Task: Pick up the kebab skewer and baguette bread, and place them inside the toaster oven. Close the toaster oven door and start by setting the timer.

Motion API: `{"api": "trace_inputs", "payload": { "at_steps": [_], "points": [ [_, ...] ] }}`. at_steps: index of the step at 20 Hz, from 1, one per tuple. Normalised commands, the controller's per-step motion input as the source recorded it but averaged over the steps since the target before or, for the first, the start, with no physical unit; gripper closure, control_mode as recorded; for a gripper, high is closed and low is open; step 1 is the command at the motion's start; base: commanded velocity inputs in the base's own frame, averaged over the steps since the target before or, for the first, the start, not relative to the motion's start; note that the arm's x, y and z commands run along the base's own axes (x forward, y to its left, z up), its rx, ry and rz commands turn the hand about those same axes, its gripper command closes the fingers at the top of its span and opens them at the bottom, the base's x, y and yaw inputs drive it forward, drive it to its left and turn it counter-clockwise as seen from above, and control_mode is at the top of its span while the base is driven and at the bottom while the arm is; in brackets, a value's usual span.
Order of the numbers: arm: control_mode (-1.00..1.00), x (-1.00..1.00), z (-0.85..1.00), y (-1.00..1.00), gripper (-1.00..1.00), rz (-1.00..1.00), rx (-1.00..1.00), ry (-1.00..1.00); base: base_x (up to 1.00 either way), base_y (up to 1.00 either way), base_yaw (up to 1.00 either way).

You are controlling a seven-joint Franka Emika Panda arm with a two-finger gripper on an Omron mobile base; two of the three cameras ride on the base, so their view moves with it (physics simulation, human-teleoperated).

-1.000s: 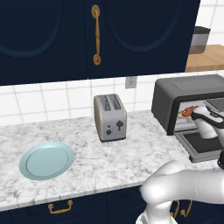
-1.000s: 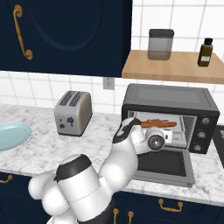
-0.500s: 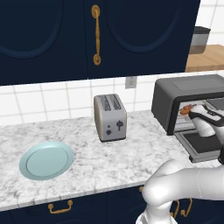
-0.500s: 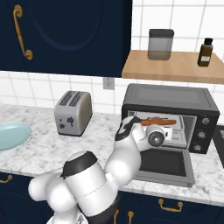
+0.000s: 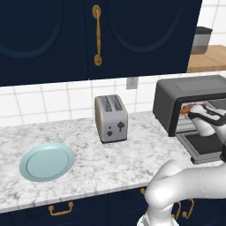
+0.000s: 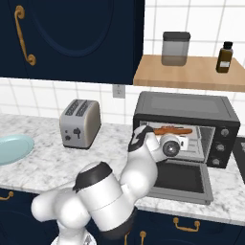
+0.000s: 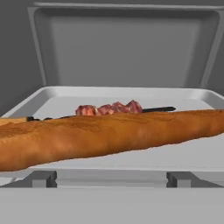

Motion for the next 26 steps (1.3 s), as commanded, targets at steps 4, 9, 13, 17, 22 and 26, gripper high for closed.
{"api": "trace_inputs", "payload": {
  "at_steps": [4,9,13,17,22,26],
  "points": [
    [-1.0,0.15,0.0,0.0,-1.0,0.0,0.0,0.0,0.0,0.0,0.0],
    [-1.0,0.11,0.0,0.0,-1.0,0.0,0.0,0.0,0.0,0.0,0.0],
    [-1.0,0.04,0.0,0.0,-1.0,0.0,0.0,0.0,0.0,0.0,0.0],
    [-1.0,-0.05,0.0,0.0,-1.0,0.0,0.0,0.0,0.0,0.0,0.0],
    [-1.0,-0.45,0.06,-0.02,-1.0,0.0,0.0,0.0,0.0,0.0,0.0],
    [-1.0,-0.6,0.17,-0.14,-1.0,0.0,0.0,0.0,0.0,0.0,0.0]
  ]
}}
